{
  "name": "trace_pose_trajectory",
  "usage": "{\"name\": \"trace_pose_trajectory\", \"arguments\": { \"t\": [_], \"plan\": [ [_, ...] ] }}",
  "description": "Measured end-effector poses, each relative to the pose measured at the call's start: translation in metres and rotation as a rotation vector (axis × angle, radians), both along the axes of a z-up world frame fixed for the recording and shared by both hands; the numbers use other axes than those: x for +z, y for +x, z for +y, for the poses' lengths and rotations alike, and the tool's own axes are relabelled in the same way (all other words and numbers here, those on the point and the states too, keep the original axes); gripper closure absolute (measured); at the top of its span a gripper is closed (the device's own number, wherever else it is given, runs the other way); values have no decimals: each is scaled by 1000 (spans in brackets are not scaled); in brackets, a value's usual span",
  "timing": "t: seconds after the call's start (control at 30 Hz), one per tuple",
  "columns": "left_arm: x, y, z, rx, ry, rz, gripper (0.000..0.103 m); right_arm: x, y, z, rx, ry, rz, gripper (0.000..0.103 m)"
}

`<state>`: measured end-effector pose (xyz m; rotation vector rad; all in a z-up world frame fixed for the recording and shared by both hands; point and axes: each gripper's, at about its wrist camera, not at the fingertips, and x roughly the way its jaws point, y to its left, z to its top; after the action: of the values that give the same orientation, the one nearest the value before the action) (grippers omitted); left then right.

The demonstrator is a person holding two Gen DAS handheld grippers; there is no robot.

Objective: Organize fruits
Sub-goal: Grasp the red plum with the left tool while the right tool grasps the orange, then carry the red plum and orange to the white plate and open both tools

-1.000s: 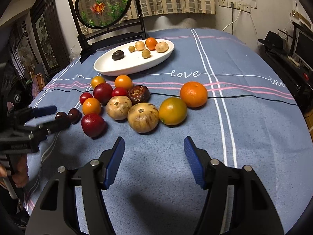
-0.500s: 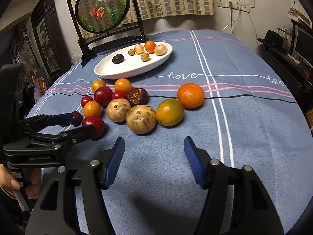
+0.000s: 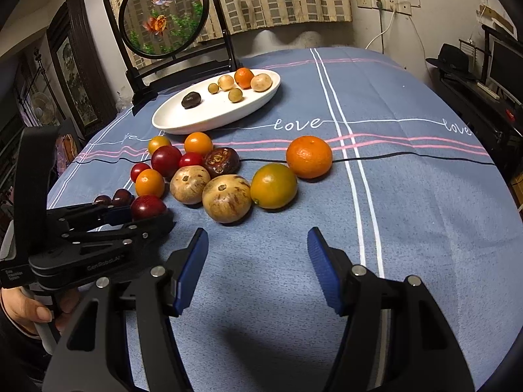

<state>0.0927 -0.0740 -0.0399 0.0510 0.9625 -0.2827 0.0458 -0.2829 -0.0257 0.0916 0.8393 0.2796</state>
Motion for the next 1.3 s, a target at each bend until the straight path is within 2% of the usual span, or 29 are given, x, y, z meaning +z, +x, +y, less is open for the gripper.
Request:
{"name": "trace_pose_trajectory", "arguments": {
  "t": [0.23,0.37,0.57,0.67,0.77,0.8,0.83,0.9,1.03,1.13,1.3],
  "plan": [
    [20,-20,16,-28,-26,-65,63,2,3,-7,-20,-29,-2,39],
    [21,-27,25,-24,-34,-80,63,8,14,-18,-78,-49,2,39],
    [11,-31,27,-34,-36,-61,63,19,54,-20,-152,-70,26,40],
    [12,-32,27,-42,-46,-59,63,14,77,-14,-173,-74,55,40],
    [13,-33,28,-44,-53,-61,63,2,99,-4,-206,-139,88,40],
    [13,-33,29,-45,-56,-59,63,-2,104,-1,-215,-156,95,41],
    [13,-32,29,-46,-57,-57,63,-7,109,1,-222,-168,104,49],
    [11,-31,30,-47,-64,-50,63,-15,117,4,-226,-186,138,57],
    [8,-29,31,-50,-74,-36,63,-18,123,11,-230,-219,138,59],
    [5,-26,32,-50,-87,-17,63,-16,123,6,-225,-157,130,59],
    [0,-24,32,-43,-94,4,63,5,107,-4,-223,-62,47,59]
  ]
}}
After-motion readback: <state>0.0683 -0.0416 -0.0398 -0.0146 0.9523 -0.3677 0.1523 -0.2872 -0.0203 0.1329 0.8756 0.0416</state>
